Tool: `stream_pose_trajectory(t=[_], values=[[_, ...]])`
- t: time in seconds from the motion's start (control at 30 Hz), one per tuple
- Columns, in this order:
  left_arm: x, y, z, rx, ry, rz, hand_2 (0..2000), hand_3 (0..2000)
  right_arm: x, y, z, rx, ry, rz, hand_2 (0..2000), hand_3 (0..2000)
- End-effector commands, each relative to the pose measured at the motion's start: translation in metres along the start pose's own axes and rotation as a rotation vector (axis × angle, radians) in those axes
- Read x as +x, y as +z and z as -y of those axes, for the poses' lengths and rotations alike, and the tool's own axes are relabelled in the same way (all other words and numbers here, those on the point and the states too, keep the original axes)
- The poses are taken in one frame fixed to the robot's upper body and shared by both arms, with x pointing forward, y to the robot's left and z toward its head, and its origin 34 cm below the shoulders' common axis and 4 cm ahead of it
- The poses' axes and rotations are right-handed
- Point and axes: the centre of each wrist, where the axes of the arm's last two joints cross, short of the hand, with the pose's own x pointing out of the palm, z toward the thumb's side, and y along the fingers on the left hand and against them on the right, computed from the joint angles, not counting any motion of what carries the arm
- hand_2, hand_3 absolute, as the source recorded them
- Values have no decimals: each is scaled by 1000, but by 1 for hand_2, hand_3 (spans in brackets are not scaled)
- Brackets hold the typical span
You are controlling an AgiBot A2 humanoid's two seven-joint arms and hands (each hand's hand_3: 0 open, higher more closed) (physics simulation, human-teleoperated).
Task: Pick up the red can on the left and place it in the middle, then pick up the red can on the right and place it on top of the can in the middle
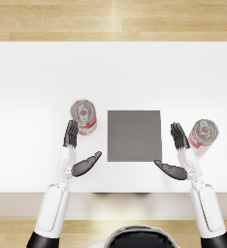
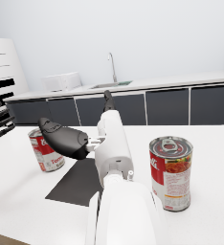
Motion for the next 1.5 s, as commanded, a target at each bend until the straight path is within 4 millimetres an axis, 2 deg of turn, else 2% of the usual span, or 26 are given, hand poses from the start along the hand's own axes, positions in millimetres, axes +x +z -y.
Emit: stream_pose_trajectory(t=[0.03,0.63,0.67,0.8,0.97,1.1,1.17,1.3,1.5], values=[[0,0,0,0,0,0,0,0,0,0,0,0,0,0,0,0],[0,0,0,0,0,0,0,0,0,0,0,0,0,0,0,0],[4,-7,0,-28,-17,2,0,0,4,-7,1,27,17,8,0,0],[-11,16,-27,156,-8,26,0,0,-3,13,3,-136,-93,9,0,0],[-26,24,-59,210,68,-166,0,0,-24,37,-3,-240,-236,-235,0,0],[-34,8,-72,143,107,-262,0,0,-38,62,-18,-320,-345,-381,0,0],[-36,-2,-79,99,114,-274,0,0,-48,62,-25,-312,-399,-402,0,0],[-42,-23,-90,13,135,-271,0,0,-62,47,-34,-246,-467,-398,0,0],[-48,-53,-96,-110,157,-258,0,0,-74,6,-33,-88,-492,-347,0,0]])
